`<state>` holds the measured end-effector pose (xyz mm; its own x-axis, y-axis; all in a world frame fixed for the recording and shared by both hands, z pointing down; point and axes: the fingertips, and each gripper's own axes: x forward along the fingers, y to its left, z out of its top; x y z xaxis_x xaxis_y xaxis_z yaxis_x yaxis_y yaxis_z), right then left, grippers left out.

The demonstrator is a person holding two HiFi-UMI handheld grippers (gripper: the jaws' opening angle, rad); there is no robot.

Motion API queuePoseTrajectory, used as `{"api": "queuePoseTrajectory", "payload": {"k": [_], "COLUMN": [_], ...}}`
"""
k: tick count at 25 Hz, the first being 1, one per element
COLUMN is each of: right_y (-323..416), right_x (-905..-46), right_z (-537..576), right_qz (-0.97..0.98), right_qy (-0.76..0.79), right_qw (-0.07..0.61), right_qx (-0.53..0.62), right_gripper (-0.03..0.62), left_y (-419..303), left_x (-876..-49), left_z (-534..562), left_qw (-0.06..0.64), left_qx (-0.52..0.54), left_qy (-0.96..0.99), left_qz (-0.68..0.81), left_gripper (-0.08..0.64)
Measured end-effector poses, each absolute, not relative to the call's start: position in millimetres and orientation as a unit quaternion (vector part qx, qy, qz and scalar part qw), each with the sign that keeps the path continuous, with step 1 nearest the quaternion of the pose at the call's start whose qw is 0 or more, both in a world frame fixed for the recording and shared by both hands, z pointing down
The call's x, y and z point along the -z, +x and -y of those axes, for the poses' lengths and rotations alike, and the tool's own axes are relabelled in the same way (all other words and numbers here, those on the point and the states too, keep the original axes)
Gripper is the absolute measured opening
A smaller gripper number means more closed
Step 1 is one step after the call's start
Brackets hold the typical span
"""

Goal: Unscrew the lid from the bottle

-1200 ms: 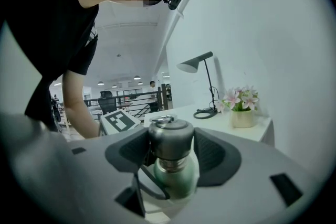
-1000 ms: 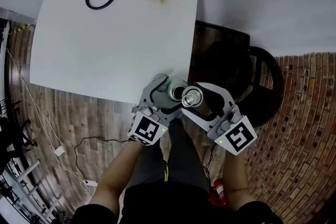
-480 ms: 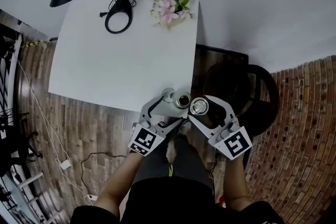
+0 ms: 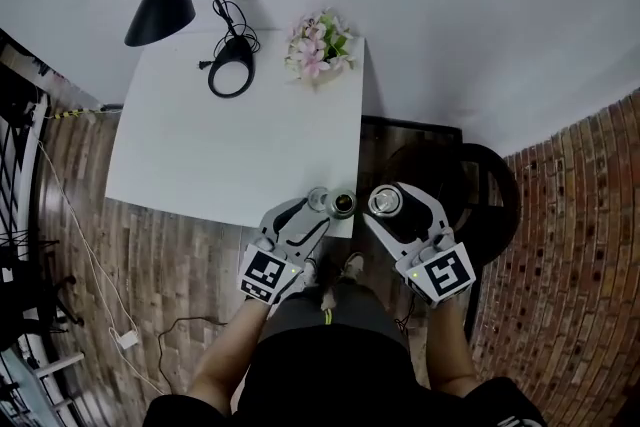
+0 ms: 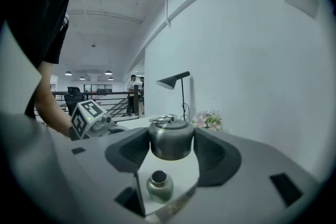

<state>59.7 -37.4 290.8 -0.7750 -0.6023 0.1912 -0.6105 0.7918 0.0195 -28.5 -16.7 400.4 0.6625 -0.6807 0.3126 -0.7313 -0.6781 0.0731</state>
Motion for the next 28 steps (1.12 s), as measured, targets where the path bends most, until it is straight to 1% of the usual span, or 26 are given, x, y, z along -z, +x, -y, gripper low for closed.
{"api": "queuePoseTrajectory", "payload": {"k": [3, 6, 8, 12, 14, 17, 20, 25, 28], "right_y": [67.7, 77.5, 82.8, 101.9, 112.8, 131.2, 151.1, 185.6, 208.2], "right_x": [-281.1, -269.0, -257.9, -240.0, -232.7, -225.8, -221.0, -215.4, -205.1], "right_z": [36.6, 42.4, 46.9, 46.0, 45.6, 44.2, 43.1, 42.5, 38.9], "right_qz": [0.932, 0.927, 0.925, 0.917, 0.912, 0.903, 0.893, 0.872, 0.853], "right_qy": [0.346, 0.363, 0.371, 0.394, 0.404, 0.426, 0.448, 0.487, 0.520], "right_qw": [0.109, 0.096, 0.085, 0.069, 0.062, 0.055, 0.047, 0.045, 0.046], "right_qx": [-0.026, -0.004, 0.008, 0.003, 0.007, 0.005, -0.001, -0.001, 0.010], "right_gripper": [0.264, 0.264, 0.264, 0.264, 0.264, 0.264, 0.264, 0.264, 0.264], "left_y": [-32.8, -36.7, -38.5, -44.9, -49.8, -55.9, -66.0, -84.5, -102.1], "left_x": [-380.1, -357.4, -342.3, -309.5, -291.8, -263.0, -247.9, -225.4, -207.7], "left_z": [19.1, 25.3, 31.4, 34.9, 36.3, 35.7, 33.7, 24.2, 17.7], "left_qw": [0.080, 0.056, 0.041, 0.008, -0.006, -0.007, -0.035, 0.000, -0.017], "left_qx": [-0.119, -0.105, -0.093, -0.073, -0.061, -0.039, -0.032, -0.005, 0.009], "left_qy": [0.905, 0.905, 0.905, 0.895, 0.889, 0.881, 0.878, 0.863, 0.850], "left_qz": [0.402, 0.409, 0.413, 0.439, 0.453, 0.471, 0.476, 0.505, 0.526], "left_gripper": [0.174, 0.073, 0.047, 0.023, 0.022, 0.021, 0.022, 0.023, 0.023]}}
